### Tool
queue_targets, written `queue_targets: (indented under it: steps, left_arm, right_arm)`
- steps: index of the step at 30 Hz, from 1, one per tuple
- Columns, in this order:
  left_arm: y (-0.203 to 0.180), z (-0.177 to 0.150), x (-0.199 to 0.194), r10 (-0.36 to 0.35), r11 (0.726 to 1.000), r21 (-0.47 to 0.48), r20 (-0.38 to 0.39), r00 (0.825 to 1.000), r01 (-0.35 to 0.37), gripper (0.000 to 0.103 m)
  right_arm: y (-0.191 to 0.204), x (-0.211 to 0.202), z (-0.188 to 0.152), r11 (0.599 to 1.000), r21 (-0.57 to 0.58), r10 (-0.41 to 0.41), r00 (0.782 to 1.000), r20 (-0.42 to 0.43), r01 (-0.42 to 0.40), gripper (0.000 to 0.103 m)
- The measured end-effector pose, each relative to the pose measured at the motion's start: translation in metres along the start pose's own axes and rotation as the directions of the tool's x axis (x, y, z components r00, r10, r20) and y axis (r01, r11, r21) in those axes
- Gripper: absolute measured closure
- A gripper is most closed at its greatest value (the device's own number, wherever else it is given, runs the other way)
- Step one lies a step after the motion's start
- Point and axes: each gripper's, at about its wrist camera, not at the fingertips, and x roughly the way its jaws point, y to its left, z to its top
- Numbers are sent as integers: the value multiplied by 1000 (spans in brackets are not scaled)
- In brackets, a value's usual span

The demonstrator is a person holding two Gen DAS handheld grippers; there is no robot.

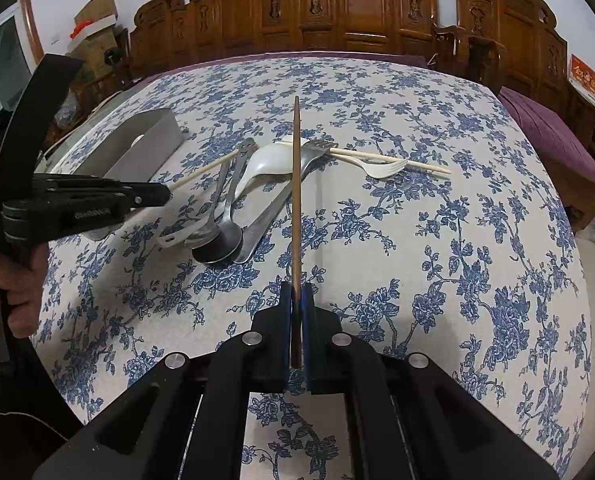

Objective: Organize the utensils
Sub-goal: 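Lift the dark chopstick with the right gripper while the left grasps a bamboo chopstick, then carry the dark chopstick with the right gripper while the left drops bamboo chopstick in tray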

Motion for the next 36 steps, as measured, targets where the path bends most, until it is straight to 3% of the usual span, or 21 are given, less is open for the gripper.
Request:
queue_targets:
  steps: [10, 25, 36]
  left_arm:
    - [8, 4, -25, 63, 998, -1, 60, 996, -63, 99]
    - [21, -3, -65, 57, 998, 24, 121, 991, -60, 99]
    - [70, -11, -85, 83, 996, -29, 137, 987, -80, 99]
  right_arm:
    - [7, -10, 4, 1000, -5, 14, 1000, 22, -14, 97]
    - [26, -21, 8, 998, -24, 53, 998, 39, -52, 97]
    - [68, -21, 17, 989, -112, 100, 994, 35, -95, 97]
